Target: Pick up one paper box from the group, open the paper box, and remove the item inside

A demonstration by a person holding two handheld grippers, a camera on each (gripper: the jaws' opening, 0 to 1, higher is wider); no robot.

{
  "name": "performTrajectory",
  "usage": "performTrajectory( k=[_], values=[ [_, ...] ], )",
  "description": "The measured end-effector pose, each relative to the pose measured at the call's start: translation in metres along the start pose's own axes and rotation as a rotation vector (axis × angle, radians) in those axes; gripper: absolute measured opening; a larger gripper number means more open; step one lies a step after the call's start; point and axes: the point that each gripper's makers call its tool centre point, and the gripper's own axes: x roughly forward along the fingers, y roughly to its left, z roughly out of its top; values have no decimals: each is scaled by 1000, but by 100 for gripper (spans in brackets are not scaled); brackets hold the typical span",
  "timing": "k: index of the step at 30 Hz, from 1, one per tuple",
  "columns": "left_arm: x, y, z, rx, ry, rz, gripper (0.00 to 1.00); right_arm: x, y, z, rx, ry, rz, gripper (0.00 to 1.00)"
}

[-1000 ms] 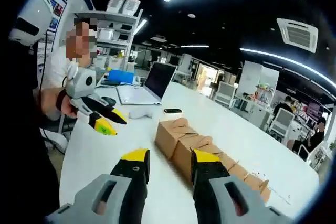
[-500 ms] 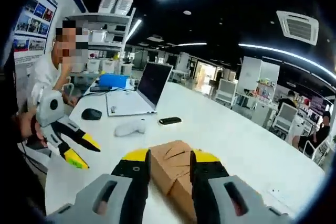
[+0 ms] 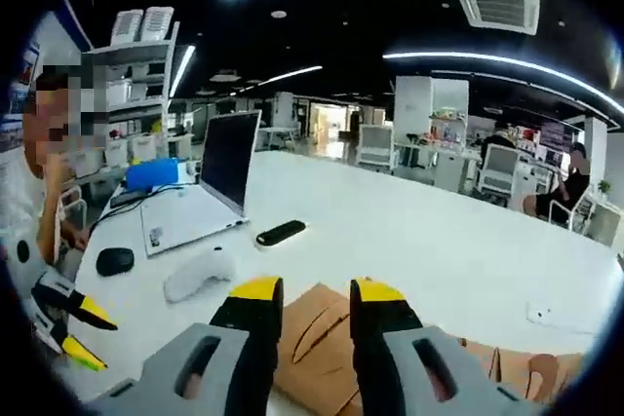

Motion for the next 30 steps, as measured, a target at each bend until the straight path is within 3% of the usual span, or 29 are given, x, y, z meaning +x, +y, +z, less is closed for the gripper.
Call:
performTrajectory(
  k=[4,11,30],
  values=[
    [-2,5,-6,-54,-13,-6,32,8,-10,-15,67,30,-64,29],
    [-2,10,-7,-51,-19,-14,32,11,-11,-25,69,26,-101,28],
    [3,16,-5,-57,-25,-35,32,19,-6,-26,71,4,-125,16]
  ],
)
